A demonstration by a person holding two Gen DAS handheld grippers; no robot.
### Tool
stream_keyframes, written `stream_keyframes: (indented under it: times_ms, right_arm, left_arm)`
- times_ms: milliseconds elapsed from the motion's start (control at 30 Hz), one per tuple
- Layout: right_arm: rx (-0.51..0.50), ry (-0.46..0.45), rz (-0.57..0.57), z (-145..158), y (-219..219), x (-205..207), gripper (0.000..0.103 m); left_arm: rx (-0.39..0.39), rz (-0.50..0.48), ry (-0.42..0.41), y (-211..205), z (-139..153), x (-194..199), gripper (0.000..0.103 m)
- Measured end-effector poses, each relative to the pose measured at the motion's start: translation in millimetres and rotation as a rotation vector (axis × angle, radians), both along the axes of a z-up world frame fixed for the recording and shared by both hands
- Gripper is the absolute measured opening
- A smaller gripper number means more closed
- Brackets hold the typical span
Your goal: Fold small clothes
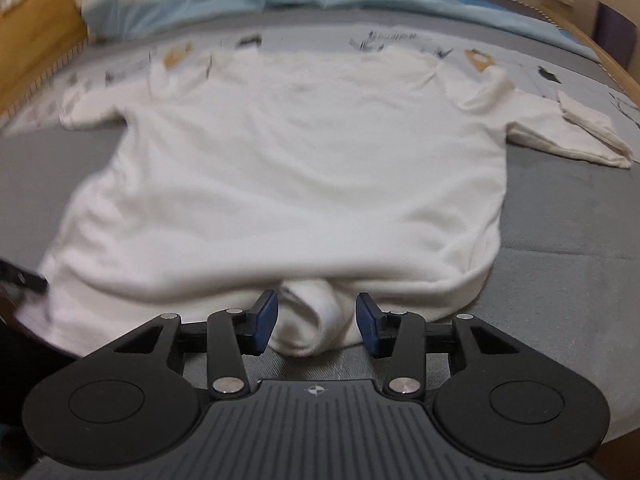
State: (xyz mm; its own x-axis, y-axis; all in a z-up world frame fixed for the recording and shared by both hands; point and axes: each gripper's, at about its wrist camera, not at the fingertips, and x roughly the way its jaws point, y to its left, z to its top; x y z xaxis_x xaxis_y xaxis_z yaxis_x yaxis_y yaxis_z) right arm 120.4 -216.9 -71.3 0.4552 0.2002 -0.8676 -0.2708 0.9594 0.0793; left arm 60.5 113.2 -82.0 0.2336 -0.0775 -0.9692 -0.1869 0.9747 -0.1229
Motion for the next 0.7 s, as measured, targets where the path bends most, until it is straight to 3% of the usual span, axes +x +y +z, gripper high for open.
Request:
stream_keyframes:
  times_ms: [67, 100, 200, 367, 567, 667, 700]
  right_arm:
    - [-0.014, 0.006, -0.027, -2, -9, -2, 0.006]
    - [-0.005, 0.000, -0.055, 0, -17, -5, 0.004]
    - [0.063, -0.028, -0.186, 19, -53, -17, 0.004]
    - [0.080, -0.024, -0.360, 43, -113, -51, 0.004]
    - [0.042, 0.195, -0.432, 10, -141, -63, 0.006]
    - [0.066, 0.129, -0.449, 23, -142, -63, 0.009]
    - [0.080, 0.089, -0.461, 30, -142, -63, 0.014]
  left_arm:
    - [0.009, -0.002, 0.004, -1, -2, 1, 0.013]
    - [0.015, -0.008, 0.002, -2, -1, 1, 0.010]
    - [0.026, -0.021, -0.014, -8, 2, 1, 0.005]
    - [0.050, -0.060, -0.029, -19, 8, -3, 0.005]
    - [0.094, -0.111, 0.019, -30, 0, -8, 0.005]
    - [0.094, -0.103, 0.024, -30, 0, -8, 0.007]
    - [0.094, -0.099, 0.019, -30, 1, -8, 0.007]
